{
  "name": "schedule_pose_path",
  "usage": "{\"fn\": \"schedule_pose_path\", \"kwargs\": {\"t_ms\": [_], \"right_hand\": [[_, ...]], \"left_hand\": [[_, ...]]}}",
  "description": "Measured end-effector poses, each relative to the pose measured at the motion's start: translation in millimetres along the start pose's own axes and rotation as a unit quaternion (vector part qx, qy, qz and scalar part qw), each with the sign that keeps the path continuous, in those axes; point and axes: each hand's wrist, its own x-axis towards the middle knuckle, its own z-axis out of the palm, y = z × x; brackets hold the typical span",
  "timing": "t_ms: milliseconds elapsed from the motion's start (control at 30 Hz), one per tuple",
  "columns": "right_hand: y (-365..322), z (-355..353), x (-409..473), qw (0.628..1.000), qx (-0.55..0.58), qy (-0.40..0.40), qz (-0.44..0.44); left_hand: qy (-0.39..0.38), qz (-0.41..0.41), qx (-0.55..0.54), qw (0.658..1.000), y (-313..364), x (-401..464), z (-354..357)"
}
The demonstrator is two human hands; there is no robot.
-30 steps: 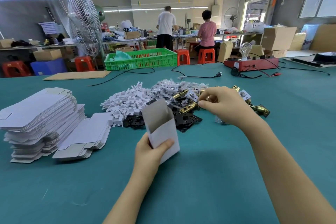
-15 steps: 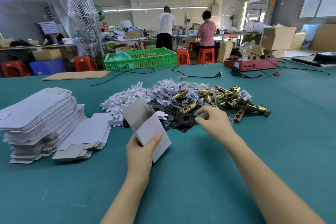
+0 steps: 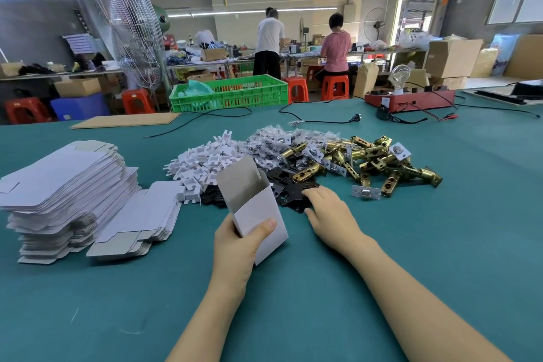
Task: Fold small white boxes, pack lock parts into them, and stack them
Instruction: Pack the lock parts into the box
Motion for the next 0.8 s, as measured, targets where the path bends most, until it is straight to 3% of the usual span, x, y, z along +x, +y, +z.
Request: {"fn": "schedule_pose_path", "kwargs": {"t_ms": [200, 500, 800], "right_hand": [[1, -3, -2, 0.999, -0.008, 0.042, -0.004], [4, -5, -3, 0.998, -0.052, 0.019, 0.017], [2, -9, -4, 0.998, 0.005, 0.027, 0.056]], "left_hand": [[-0.016, 0.003, 0.010, 1.000, 1, -1, 0], [-0.119, 0.064, 0.056, 0.989, 5, -11, 8], [-0.166, 0.102, 0.128, 0.972, 1, -14, 11]]}}
